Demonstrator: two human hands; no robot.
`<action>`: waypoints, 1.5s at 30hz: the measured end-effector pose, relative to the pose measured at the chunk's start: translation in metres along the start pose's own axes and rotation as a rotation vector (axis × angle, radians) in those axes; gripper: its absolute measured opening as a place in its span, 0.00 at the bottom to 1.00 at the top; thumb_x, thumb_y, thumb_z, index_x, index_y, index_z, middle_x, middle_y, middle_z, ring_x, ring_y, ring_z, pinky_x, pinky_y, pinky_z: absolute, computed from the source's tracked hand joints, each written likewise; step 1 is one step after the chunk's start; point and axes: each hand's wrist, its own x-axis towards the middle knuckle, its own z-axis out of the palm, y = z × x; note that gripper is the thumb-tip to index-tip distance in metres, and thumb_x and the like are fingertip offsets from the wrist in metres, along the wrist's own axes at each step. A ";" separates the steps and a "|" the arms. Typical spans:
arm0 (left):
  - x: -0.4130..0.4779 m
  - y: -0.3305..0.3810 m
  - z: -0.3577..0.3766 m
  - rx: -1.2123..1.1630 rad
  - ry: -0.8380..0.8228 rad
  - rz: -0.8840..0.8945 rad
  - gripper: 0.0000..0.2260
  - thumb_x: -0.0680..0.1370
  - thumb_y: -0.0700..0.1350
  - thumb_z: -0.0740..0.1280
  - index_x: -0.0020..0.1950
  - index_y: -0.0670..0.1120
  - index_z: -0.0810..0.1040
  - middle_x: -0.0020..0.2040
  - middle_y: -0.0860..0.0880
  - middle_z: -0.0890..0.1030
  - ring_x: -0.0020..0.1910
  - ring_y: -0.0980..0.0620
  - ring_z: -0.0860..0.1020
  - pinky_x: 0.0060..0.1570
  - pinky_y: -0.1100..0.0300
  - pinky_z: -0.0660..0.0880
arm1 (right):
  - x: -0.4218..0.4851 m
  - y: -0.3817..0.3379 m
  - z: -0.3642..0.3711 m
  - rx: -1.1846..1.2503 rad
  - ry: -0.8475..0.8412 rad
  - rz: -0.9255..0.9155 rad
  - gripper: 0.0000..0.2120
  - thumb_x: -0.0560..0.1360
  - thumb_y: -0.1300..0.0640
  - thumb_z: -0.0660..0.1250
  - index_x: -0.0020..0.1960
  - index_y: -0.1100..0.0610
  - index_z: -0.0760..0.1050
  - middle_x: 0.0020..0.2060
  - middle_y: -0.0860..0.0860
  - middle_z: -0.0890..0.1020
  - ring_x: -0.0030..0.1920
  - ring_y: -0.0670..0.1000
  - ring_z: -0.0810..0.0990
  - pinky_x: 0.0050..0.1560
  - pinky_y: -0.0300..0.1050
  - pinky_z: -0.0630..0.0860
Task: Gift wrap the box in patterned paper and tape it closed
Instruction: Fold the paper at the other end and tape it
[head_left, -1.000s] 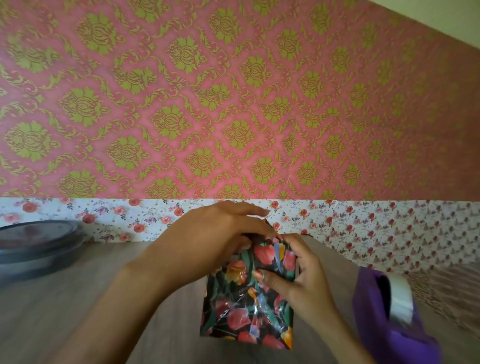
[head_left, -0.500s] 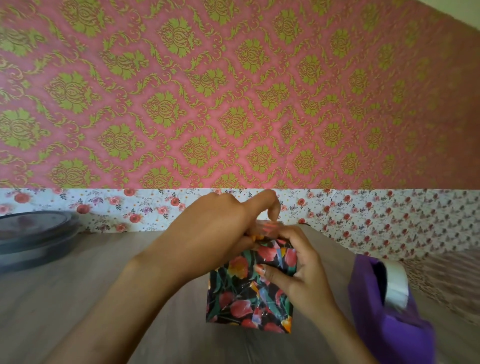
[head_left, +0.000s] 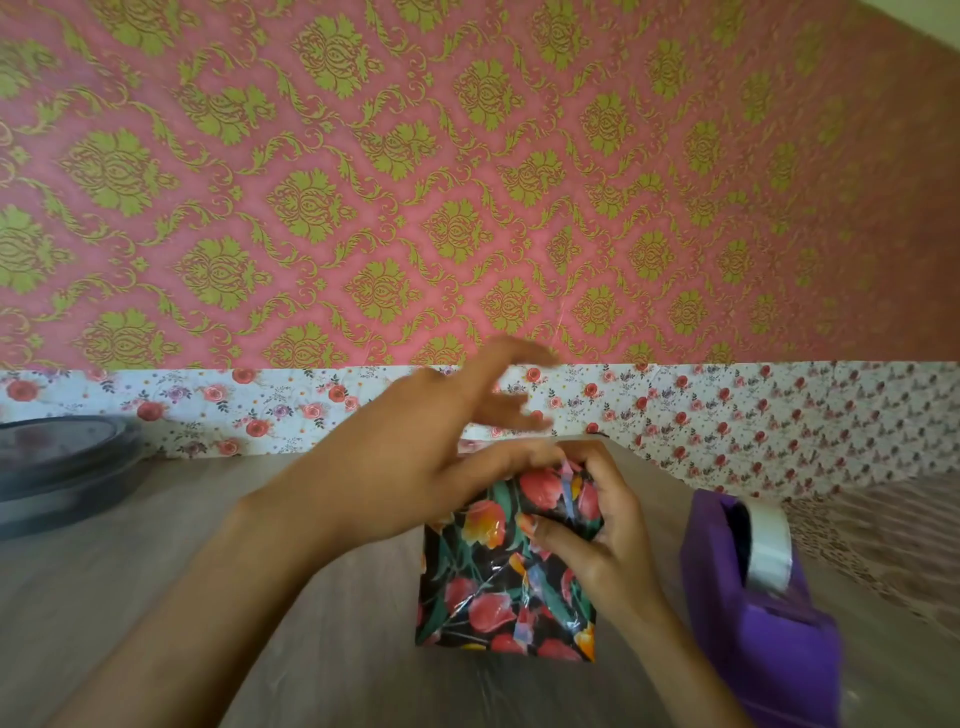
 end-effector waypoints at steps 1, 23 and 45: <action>0.000 -0.003 -0.003 0.007 0.000 -0.019 0.32 0.69 0.68 0.64 0.69 0.68 0.54 0.64 0.60 0.75 0.63 0.68 0.70 0.48 0.77 0.70 | 0.000 -0.001 0.000 -0.006 0.013 -0.005 0.20 0.61 0.53 0.72 0.52 0.54 0.73 0.47 0.59 0.77 0.49 0.56 0.79 0.49 0.48 0.77; 0.010 -0.023 0.004 -0.741 0.308 -0.409 0.13 0.65 0.46 0.69 0.48 0.45 0.83 0.42 0.47 0.85 0.41 0.53 0.83 0.41 0.65 0.78 | 0.063 -0.069 -0.025 0.167 -0.091 0.420 0.08 0.66 0.59 0.68 0.43 0.61 0.78 0.30 0.50 0.83 0.27 0.48 0.80 0.31 0.36 0.76; -0.005 -0.046 -0.001 -0.872 0.108 -0.386 0.12 0.68 0.38 0.65 0.46 0.49 0.84 0.47 0.49 0.85 0.49 0.52 0.83 0.46 0.66 0.77 | 0.062 -0.069 0.001 -0.127 -0.173 -0.161 0.09 0.62 0.54 0.77 0.42 0.52 0.83 0.37 0.47 0.81 0.40 0.49 0.79 0.42 0.44 0.77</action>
